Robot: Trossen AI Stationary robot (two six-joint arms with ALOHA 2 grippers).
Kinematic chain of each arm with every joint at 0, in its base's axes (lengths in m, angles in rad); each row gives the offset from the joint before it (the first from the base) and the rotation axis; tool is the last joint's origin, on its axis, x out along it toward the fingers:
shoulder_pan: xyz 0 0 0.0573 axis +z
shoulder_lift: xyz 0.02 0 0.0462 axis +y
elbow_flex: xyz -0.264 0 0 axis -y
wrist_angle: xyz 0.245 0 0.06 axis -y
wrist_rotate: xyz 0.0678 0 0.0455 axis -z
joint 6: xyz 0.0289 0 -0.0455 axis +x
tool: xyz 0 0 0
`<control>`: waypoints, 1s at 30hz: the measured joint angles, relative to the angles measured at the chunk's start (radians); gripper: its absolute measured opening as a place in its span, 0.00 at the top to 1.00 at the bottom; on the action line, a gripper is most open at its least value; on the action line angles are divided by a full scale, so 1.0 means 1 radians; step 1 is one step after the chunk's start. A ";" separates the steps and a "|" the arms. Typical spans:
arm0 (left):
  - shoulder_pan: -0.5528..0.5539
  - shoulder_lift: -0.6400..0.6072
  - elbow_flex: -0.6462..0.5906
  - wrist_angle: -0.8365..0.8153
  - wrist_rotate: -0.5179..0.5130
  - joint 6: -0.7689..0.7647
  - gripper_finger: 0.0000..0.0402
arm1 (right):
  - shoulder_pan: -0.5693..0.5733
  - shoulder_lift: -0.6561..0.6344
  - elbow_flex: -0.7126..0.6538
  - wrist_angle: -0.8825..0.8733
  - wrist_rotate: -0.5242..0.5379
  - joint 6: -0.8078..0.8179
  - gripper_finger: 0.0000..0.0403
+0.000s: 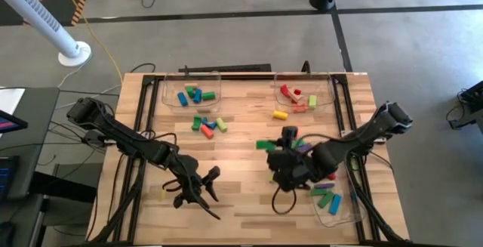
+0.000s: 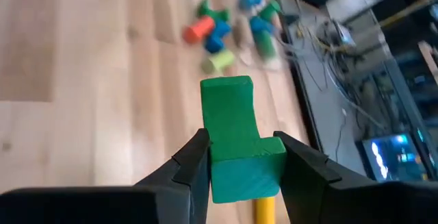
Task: Sort blocks by size
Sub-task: Put the green arch block into the top right transparent bin
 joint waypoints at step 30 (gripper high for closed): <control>0.000 0.000 0.000 -0.030 0.000 0.000 0.61 | -0.727 -0.429 -0.467 0.075 -0.239 -0.083 0.60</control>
